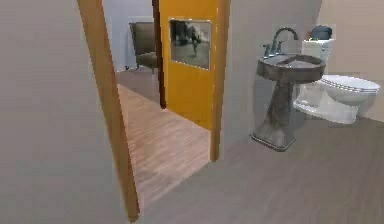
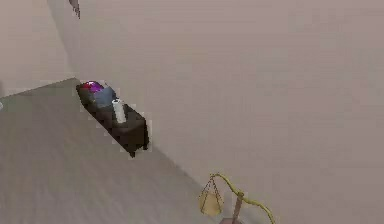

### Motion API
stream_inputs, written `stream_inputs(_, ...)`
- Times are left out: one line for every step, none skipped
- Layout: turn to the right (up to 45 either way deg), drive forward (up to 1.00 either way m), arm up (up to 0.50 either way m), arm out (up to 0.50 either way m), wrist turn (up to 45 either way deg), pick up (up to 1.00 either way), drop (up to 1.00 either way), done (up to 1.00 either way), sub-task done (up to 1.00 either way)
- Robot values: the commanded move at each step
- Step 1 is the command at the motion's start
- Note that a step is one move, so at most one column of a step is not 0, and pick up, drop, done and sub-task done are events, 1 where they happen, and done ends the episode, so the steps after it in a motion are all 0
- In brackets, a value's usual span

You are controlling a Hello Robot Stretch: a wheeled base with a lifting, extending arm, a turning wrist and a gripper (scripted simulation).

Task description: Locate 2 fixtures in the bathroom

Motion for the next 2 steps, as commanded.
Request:
stream_inputs(39.0, 0.0, 0.0, 0.0, 0.0, 0.0, 0.0, 0.0, 0.0)
stream_inputs(0.0, 1.0, 0.0, 0.0, 0.0, 0.0, 0.0, 0.0, 0.0)
